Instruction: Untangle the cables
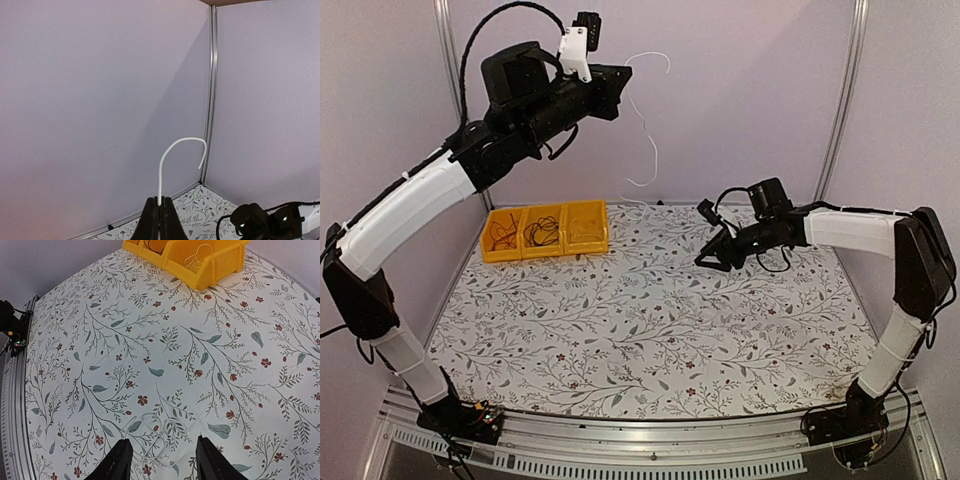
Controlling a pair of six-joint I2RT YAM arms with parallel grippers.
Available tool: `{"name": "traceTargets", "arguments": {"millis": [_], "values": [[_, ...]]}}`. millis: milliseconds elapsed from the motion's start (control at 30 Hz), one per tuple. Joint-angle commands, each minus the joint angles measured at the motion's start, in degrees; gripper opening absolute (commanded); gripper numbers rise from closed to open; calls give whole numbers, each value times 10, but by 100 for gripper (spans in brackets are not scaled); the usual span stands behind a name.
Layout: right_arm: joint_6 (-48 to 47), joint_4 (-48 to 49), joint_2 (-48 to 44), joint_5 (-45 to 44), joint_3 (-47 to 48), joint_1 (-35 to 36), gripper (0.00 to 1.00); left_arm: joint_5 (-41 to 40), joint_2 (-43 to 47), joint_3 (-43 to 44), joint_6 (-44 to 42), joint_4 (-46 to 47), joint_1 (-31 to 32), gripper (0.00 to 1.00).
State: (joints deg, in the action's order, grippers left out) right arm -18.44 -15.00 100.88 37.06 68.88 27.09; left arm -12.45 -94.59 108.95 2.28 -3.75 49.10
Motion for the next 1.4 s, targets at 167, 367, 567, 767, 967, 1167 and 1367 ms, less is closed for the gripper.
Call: {"name": "traceTargets", "arguments": {"millis": [167,367,567,767,967,1167,1367], "values": [[-92,-131,-70,-27,60,-9,57,-17,53,-108,49,39,-59,0],[-104,-150,-86,-48,52,-13,60,10,38,-114,65,48,-96,0],[-109,-156,-83,-56,52,-14,61,19,26,-112,71,39,-131,0],[-112,-158,-81,-67,46,-14,62,23,20,-114,54,15,-167,0],[-123,-166,-89,-85,32,-14,62,35,2,-115,30,15,-197,0],[-127,-170,-104,-88,8,-14,62,52,-22,-113,27,21,-221,0],[-131,-170,-112,-95,-5,-14,63,57,-46,-105,34,17,-239,0]]}}
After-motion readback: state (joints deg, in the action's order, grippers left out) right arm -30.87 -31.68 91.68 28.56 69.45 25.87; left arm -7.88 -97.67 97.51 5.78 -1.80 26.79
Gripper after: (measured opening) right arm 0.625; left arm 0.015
